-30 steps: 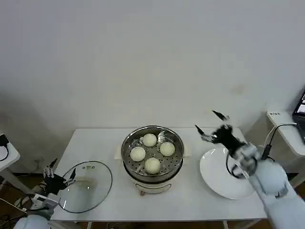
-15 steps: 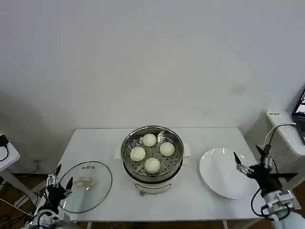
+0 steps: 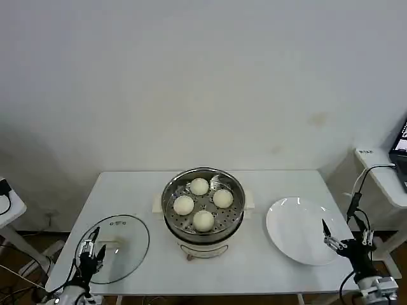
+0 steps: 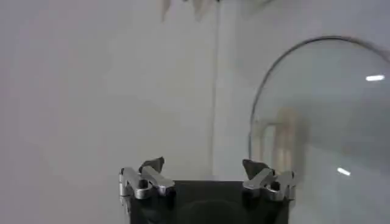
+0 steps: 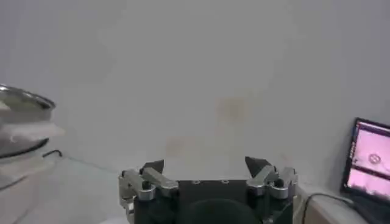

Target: Take steamed baozi put them in steamer then cover it.

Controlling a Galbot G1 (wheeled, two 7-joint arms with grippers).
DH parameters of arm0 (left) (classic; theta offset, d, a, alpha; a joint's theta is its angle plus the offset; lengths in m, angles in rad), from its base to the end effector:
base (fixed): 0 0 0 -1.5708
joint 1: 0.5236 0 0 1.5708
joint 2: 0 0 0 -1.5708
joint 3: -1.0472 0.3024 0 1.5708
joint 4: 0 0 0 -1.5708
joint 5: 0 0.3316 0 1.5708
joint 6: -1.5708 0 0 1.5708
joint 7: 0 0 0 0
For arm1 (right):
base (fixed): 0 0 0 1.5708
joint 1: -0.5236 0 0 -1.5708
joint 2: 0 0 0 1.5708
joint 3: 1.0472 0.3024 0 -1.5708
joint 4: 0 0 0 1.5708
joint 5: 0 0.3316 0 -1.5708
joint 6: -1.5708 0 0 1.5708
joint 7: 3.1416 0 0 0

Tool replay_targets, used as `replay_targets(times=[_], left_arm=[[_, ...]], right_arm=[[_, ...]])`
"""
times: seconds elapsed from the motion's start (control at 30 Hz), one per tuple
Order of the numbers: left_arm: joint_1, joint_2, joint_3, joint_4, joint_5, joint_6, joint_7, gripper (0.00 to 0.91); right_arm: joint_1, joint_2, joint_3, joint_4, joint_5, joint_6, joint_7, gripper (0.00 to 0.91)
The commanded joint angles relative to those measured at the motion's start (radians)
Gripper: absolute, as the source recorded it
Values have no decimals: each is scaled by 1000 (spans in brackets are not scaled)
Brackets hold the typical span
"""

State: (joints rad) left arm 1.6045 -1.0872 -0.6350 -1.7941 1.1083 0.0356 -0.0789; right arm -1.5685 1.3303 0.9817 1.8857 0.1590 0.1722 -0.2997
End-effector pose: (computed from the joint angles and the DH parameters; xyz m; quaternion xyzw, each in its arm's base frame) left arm 0.1744 0.1383 -0.3278 -0.0730 -0.6890 -0.7156 0.0883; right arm 0.1652 -0.1830 -0.2802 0.0050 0.9906 -0.1369 0.0042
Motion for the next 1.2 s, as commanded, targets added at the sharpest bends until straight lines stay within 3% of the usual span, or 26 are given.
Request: replay_targets(times=[0.03,1.2], left_arm=[[-7,-2,28,27,85,1,-3,907],[-216,4,84,187,84,40,24,907]], right_arm=[[-25,30,13,-5,-6,17,1,907],[-32,53,7,-24,-26,31,3,907]])
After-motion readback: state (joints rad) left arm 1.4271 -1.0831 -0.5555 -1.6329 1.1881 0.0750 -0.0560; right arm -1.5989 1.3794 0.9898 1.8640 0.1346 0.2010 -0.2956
